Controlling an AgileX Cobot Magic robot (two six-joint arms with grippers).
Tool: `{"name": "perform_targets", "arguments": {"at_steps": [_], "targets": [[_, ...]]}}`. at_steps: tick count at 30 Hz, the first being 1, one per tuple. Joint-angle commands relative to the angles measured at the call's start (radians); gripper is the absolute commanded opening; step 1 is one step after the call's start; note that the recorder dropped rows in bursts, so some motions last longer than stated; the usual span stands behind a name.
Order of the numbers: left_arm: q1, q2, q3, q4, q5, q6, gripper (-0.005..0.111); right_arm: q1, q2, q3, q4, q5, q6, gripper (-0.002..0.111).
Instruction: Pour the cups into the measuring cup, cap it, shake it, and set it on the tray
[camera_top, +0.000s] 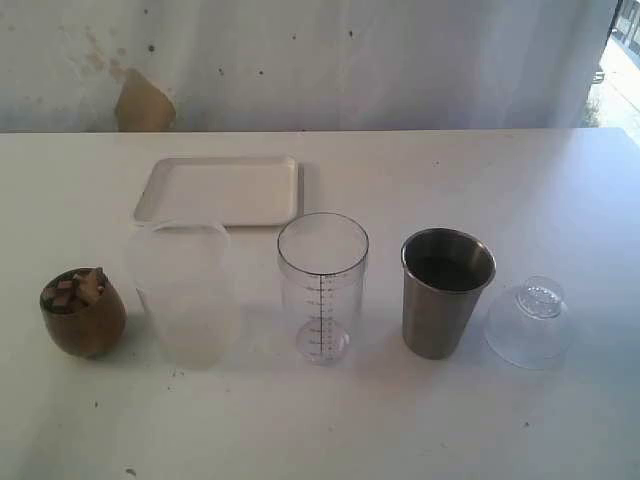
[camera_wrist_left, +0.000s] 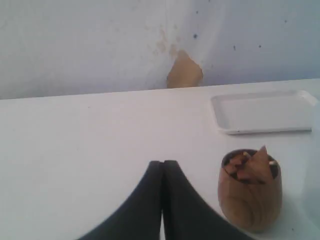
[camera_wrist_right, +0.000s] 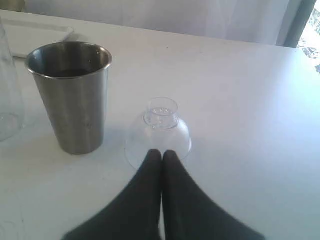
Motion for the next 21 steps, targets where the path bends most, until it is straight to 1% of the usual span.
{"name": "perform_targets", "arguments": {"at_steps": [1,4,6,8,10,12,14,15,17,18,21], "targets": [[-0.001,-0.004,0.005,-0.109,-0.206,-0.069,0.0,0.001,-0.004,0.006,-0.006,-0.006,-0.001,0.0],[-0.001,-0.004,0.005,-0.228,-0.344,-0.161,0.0,0.001,-0.004,0.006,-0.006,-0.006,-0.001,0.0],[-0.001,-0.004,0.005,-0.241,-0.424,-0.206,0.0,0.001,-0.004,0.006,-0.006,-0.006,-0.001,0.0],[-0.001,-0.004,0.005,-0.241,-0.503,-0.293,0.0,0.001,-0.004,0.006,-0.006,-0.006,-0.001,0.0],[-0.001,-0.004,0.005,-0.23,-0.548,-0.351,0.0,0.001,-0.004,0.006,-0.006,-0.006,-0.001,0.0],[-0.003,0.003,0.005,-0.19,-0.533,-0.361,0.0,0.001,-0.004,0.006,-0.006,-0.006,-0.001,0.0],[-0.003,0.053,0.001,-0.149,-0.469,-0.361,0.003,0.001,-0.004,0.006,-0.006,-0.006,-0.001,0.0],[-0.003,0.085,-0.007,-0.118,-0.456,-0.368,0.009,0.001,-0.004,0.006,-0.006,-0.006,-0.001,0.0],[-0.003,0.144,-0.009,-0.054,-0.468,-0.436,0.026,0.001,-0.004,0.006,-0.006,-0.006,-0.001,0.0],[-0.003,0.177,-0.009,-0.013,-0.477,-0.467,0.04,0.001,-0.004,0.006,-0.006,-0.006,-0.001,0.0],[-0.003,0.278,-0.009,0.08,-0.514,-0.515,0.086,0.001,-0.004,0.006,-0.006,-0.006,-0.001,0.0]]}}
